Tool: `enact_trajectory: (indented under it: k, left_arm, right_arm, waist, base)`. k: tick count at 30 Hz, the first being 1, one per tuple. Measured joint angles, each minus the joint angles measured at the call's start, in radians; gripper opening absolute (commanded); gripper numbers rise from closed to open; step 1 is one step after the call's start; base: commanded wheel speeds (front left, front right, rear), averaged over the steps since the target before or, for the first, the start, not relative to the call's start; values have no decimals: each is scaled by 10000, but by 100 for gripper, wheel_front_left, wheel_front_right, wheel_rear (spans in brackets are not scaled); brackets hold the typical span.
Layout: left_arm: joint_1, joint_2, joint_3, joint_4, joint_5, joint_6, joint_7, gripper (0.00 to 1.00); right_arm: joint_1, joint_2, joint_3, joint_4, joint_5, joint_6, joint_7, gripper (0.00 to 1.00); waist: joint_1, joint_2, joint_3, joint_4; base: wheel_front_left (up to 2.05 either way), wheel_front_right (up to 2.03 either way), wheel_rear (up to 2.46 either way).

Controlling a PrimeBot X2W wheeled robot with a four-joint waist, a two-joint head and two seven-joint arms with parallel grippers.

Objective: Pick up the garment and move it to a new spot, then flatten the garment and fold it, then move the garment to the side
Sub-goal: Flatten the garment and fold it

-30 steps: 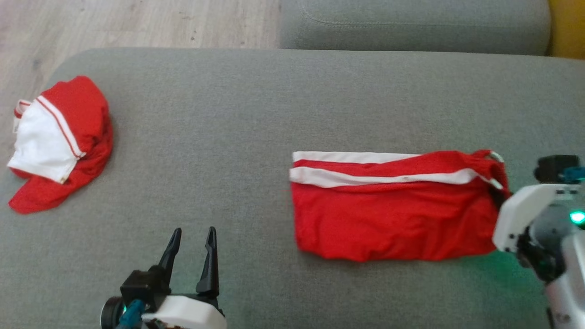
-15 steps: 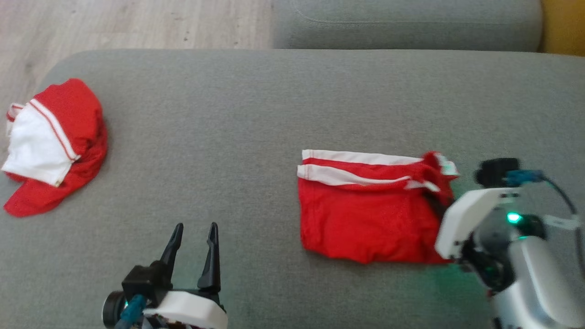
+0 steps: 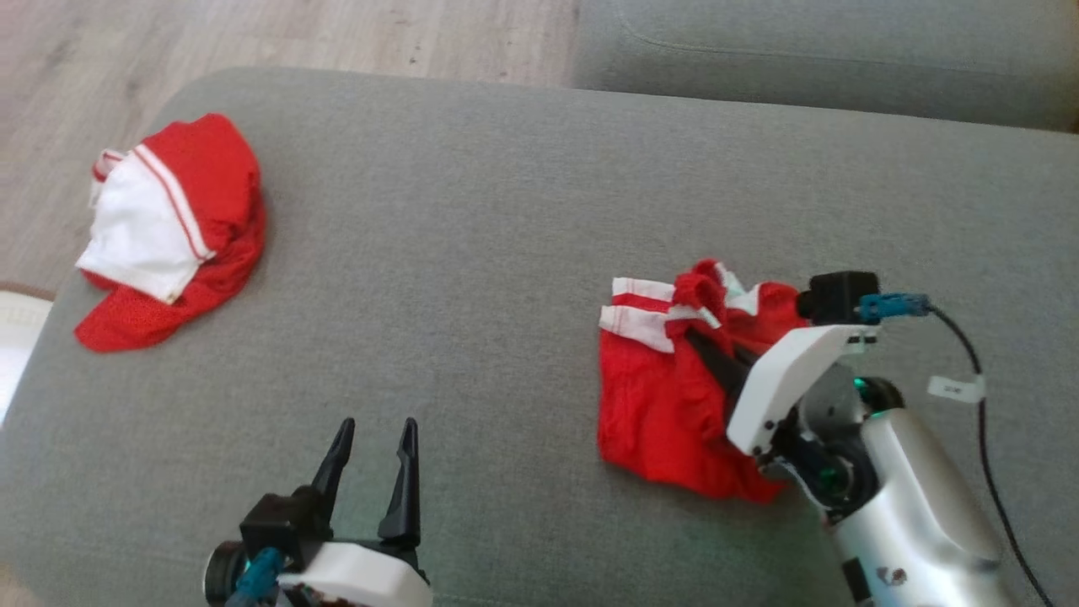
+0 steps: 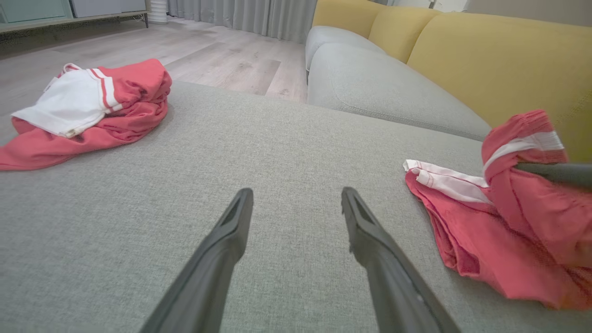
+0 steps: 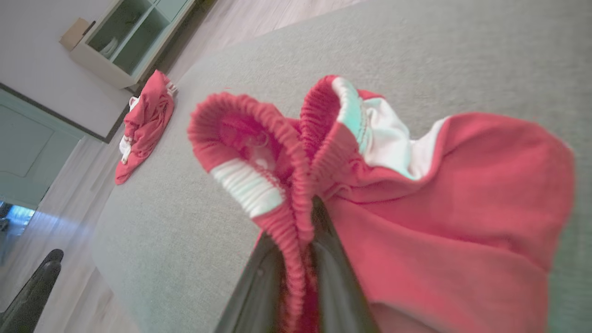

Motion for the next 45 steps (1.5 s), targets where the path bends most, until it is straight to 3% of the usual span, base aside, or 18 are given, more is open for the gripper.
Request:
enact_trajectory:
  k: [8, 9, 10, 11, 20, 24, 27, 35, 45]
  left_arm:
    - [-31, -138, -123, 171, 0, -121, 0, 100]
    - [-35, -144, -146, 186, 0, -125, 0, 100]
    - [-39, -150, -173, 209, 0, -125, 0, 100]
    - [-41, -155, -203, 244, 0, -125, 0, 100]
    - [-44, -180, -249, 322, 0, -125, 0, 100]
    - [-60, -211, -249, 318, 0, -132, -2, 100]
    - [-211, -232, -247, 316, 2, -219, -6, 100]
    - [-598, -366, -144, 249, 35, -242, -13, 100]
    - [-342, -293, 424, 58, 33, -73, -100, 100]
  right_arm:
    - [-853, 2, 1120, 2015, 945, 0, -1055, 0]
    - [-933, 2, 1200, 2259, 980, 0, -1200, 8]
    - [-1021, 2, 1279, 2512, 995, 0, -1317, 38]
    - [-1090, 2, 1360, 2706, 1047, 0, -1440, 100]
    - [-1734, 2, 2629, 3104, 2219, 0, -2378, 100]
    - [-2086, 0, 2834, 3110, 2015, 0, -3095, 100]
    - [-2227, 2, 2709, 3262, 1202, 0, -3824, 100]
    - [-1906, 2, 842, 3126, -1739, 0, -5440, 100]
    - [1131, 21, -1501, 481, -3762, 0, -6280, 100]
  waist:
    - [0, 0, -61, 447]
    - [0, 0, -68, 476]
    - [0, 0, -73, 503]
    - [0, 0, -76, 526]
    - [0, 0, -57, 442]
    - [0, 0, -82, 240]
    - [0, 0, -115, 48]
    - [0, 0, -299, -571]
    - [0, 0, -688, -1336]
  base:
    - [0, 0, 0]
    - [0, 0, 0]
    - [0, 0, 0]
    - [0, 0, 0]
    - [0, 0, 0]
    - [0, 0, 0]
    - [0, 0, 0]
    - [0, 0, 0]
    - [0, 0, 0]
